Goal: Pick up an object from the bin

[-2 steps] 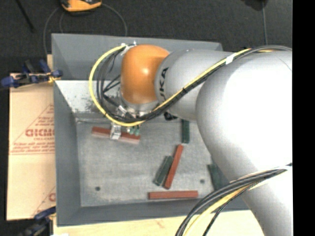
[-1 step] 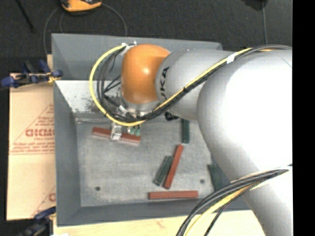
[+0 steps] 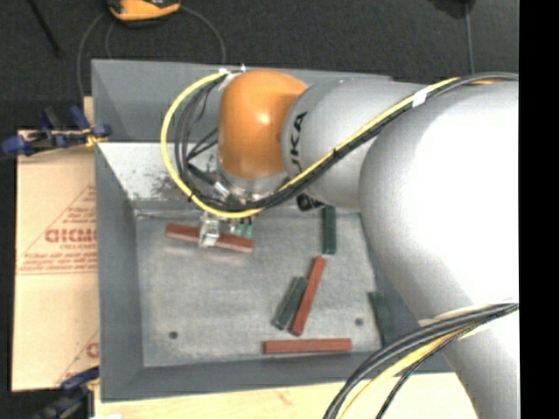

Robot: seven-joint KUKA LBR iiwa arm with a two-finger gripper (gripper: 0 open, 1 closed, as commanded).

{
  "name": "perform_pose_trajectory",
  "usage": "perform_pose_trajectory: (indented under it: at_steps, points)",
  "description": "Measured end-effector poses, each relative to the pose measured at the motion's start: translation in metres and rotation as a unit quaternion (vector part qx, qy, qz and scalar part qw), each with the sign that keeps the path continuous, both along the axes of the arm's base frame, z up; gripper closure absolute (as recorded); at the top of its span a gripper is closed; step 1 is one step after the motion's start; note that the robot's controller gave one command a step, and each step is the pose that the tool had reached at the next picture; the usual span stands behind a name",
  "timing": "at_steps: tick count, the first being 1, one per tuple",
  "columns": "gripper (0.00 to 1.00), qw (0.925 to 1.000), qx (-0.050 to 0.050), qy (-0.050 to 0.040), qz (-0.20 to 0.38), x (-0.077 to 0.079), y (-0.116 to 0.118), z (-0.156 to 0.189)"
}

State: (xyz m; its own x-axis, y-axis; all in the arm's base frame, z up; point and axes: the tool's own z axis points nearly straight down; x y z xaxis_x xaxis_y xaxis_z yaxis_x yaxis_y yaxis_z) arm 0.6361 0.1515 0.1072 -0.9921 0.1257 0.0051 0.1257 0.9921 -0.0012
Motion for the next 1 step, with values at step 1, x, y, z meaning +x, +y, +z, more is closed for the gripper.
perform_pose_trajectory:
  at_steps: [1]
  points:
    - [1.00, 1.0000, 0.001, -0.0030, 0.000, 0.0021, 0.0004, 0.0205]
